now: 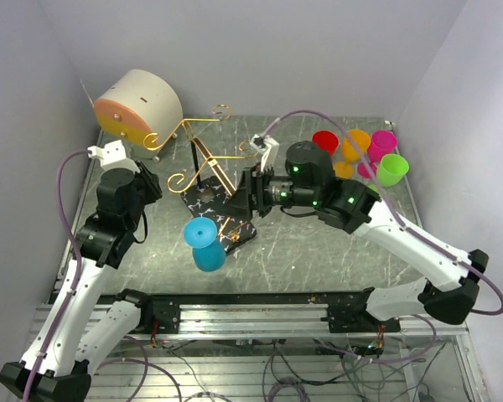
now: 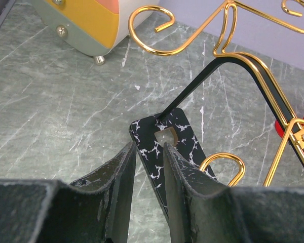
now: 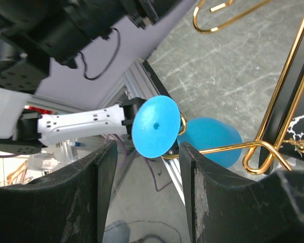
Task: Take the wine glass off the wine glass rack
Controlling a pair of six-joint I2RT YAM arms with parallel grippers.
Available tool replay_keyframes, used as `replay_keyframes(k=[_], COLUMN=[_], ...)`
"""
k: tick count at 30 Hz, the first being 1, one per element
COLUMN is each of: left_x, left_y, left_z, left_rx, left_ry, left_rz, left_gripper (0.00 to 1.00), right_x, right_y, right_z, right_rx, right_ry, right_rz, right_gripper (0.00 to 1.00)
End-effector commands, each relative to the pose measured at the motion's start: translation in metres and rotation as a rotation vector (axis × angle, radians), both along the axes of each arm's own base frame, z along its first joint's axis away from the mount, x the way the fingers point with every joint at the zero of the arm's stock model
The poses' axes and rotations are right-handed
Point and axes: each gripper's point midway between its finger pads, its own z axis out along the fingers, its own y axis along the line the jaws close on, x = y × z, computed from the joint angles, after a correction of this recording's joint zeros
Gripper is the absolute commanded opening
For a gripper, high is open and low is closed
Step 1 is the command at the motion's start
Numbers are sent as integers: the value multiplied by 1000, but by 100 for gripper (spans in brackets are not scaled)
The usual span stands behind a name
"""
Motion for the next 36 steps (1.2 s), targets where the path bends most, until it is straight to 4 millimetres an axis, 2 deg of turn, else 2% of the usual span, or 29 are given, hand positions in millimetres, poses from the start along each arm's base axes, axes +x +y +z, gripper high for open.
replay_keyframes(k=[1, 10, 17, 28, 36], left_x=[0, -3, -3, -2, -2], left_y=[8, 10, 11, 9, 9], left_z=[10, 13, 13, 12, 12], left_rx=[-1, -3, -5, -5, -5], left_ry=[-49, -60, -61, -58, -59], left_rz=[38, 48, 50, 44, 44], left_gripper=[39, 38, 38, 38, 39], right_x=[4, 3, -9, -16, -31], right_y=[10, 24, 37, 44, 48], right_z=[-22, -41, -45, -57, -40], right_rx=[-74, -138, -164, -197, -126], right_ry=[13, 39, 32, 51, 46], right_rz=[-16, 8, 53, 77, 131], right_gripper=[52, 52, 51, 51, 41])
